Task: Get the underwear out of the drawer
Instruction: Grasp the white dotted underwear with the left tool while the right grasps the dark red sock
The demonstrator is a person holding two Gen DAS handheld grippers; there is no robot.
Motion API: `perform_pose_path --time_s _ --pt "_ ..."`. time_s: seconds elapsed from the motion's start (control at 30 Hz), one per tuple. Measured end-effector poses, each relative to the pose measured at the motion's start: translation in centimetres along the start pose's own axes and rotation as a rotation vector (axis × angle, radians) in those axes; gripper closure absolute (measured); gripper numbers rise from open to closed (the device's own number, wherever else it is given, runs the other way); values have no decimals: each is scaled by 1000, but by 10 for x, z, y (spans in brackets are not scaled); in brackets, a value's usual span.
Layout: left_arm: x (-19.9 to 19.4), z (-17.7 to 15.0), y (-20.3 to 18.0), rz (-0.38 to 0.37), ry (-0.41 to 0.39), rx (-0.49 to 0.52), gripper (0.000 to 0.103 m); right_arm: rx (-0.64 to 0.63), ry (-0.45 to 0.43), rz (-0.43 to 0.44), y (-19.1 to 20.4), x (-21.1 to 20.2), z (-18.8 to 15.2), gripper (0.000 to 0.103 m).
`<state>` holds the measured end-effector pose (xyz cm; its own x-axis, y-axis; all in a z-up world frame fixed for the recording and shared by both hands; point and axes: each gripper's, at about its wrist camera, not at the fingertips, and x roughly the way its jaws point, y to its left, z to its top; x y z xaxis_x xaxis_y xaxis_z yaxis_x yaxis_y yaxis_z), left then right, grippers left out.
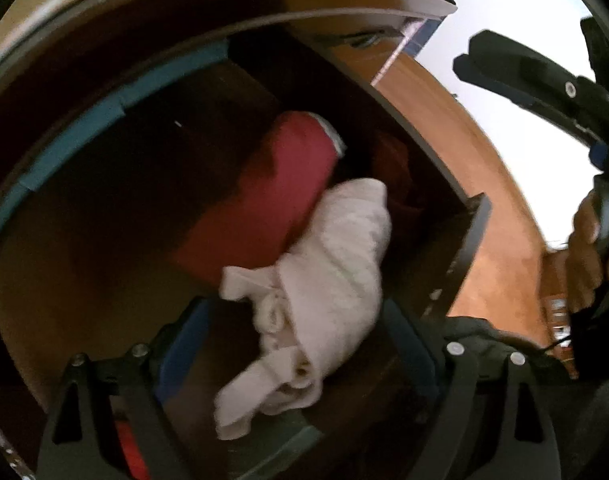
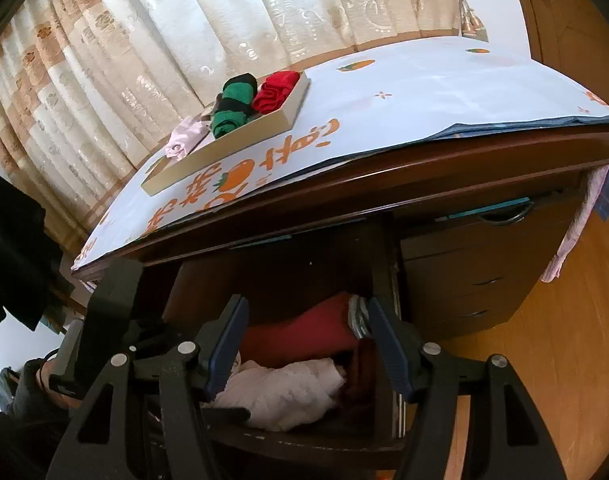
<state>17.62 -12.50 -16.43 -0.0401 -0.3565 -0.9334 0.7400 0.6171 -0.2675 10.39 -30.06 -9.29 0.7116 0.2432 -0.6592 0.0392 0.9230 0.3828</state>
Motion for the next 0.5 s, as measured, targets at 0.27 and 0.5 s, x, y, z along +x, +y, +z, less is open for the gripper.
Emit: perform_pose_path --time_s 0.27,0.5 --pt "26 12 -3 -43 102 -10 35 24 -13 -1 -9 0 4 38" --pt "27 8 -2 -39 45 -35 60 55 -23 -13 -18 0 7 38"
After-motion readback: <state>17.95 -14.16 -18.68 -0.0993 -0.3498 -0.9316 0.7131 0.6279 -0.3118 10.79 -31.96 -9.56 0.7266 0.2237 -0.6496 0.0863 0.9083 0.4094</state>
